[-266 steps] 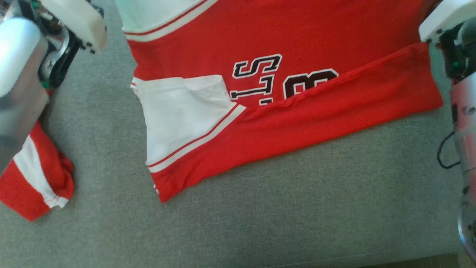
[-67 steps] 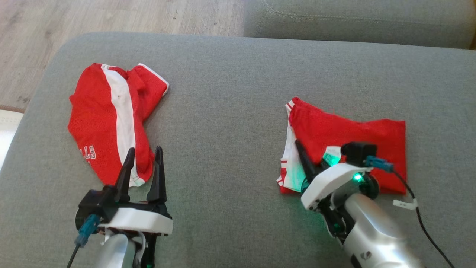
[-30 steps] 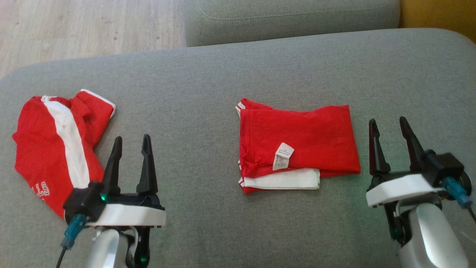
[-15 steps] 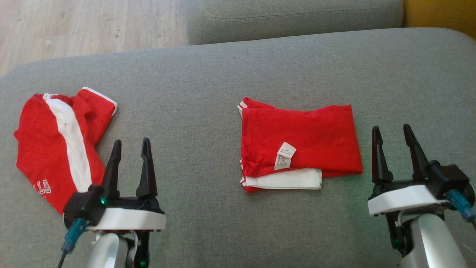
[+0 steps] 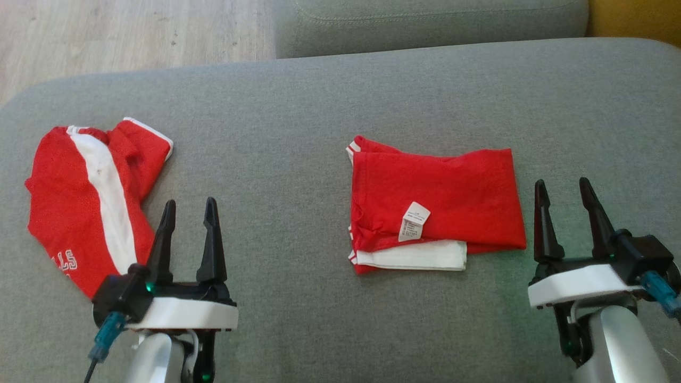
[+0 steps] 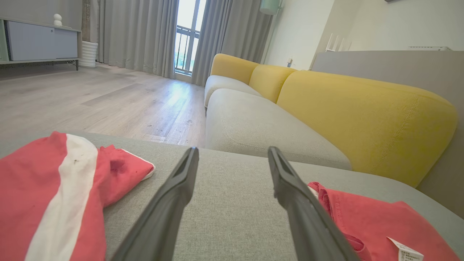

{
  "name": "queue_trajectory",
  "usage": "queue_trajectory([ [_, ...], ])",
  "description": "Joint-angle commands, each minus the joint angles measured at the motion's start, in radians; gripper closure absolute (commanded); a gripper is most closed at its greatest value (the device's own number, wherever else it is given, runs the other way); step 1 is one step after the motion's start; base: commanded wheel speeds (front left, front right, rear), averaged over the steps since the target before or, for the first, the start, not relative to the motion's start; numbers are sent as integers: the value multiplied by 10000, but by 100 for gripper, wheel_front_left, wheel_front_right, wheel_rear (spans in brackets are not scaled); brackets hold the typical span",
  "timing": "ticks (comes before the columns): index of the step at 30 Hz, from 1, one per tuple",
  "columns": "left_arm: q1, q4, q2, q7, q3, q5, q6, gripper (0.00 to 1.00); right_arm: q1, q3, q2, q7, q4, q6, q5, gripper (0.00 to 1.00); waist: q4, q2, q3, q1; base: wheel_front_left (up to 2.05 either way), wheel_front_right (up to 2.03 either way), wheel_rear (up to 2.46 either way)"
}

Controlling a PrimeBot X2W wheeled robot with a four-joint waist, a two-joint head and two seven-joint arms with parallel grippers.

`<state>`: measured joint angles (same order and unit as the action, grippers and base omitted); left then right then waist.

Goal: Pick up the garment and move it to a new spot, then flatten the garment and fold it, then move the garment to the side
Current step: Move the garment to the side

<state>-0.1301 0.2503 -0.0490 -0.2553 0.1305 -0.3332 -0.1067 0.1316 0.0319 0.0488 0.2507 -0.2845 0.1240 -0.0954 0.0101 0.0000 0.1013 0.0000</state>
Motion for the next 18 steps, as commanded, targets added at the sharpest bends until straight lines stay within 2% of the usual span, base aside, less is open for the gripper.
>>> queue_trajectory([
  [1, -248, -342, -13, -65, -237, 107, -31, 0, 203, -157, 15, 40, 227, 67, 68, 0, 43, 0, 38, 0, 0, 0, 0],
  [8, -396, -298, -13, -65, -123, 154, -56, 0, 460, 240, 15, -388, -442, 67, 263, 0, 223, 0, 423, 0, 0, 0, 0],
  [18, -817, -229, -13, -65, 119, 115, -118, 0, 1543, 168, 15, -997, -2533, 67, 20, 0, 600, 0, 1157, 0, 0, 0, 0],
])
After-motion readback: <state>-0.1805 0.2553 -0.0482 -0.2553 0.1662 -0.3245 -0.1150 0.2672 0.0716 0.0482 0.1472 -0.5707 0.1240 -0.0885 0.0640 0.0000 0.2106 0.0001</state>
